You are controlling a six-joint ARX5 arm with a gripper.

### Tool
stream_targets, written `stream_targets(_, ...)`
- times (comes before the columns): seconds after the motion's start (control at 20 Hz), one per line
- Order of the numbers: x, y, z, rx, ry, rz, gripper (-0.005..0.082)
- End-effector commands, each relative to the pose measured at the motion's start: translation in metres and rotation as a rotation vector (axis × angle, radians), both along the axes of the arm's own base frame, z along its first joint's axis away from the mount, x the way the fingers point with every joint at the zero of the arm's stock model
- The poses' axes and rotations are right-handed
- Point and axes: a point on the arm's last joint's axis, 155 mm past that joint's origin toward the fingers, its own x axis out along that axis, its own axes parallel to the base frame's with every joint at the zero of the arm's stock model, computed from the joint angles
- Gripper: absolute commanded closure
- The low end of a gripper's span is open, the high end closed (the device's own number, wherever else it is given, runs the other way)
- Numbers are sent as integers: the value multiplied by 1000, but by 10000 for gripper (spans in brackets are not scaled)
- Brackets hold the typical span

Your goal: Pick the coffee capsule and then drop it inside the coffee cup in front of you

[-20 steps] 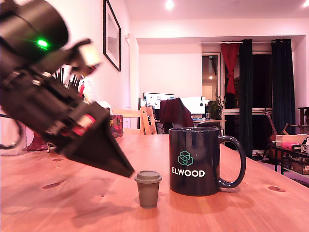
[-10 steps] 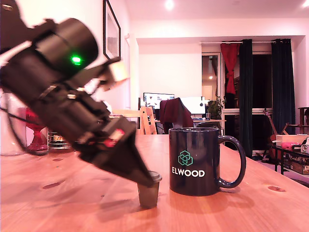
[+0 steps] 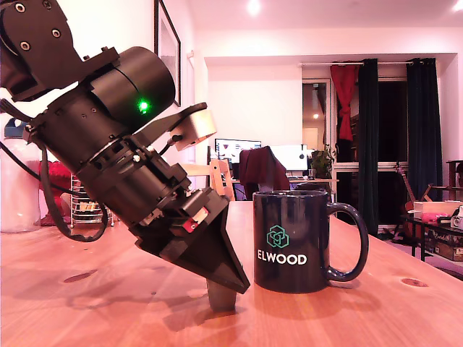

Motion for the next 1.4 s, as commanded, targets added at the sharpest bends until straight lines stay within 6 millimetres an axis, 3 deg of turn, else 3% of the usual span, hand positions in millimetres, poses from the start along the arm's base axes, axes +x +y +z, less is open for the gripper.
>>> stream_targets(0.0, -1, -2, -2, 2, 2, -12, 126)
stream_targets(0.2, -2, -2, -3, 7, -10, -29, 488)
stream_targets(0.3, -1, -3, -2, 5, -14, -30, 579)
stream_targets(1.05, 0, -3, -1, 3, -16, -28, 587)
stream_targets(1.35, -7, 6, 23, 1, -18, -22, 587)
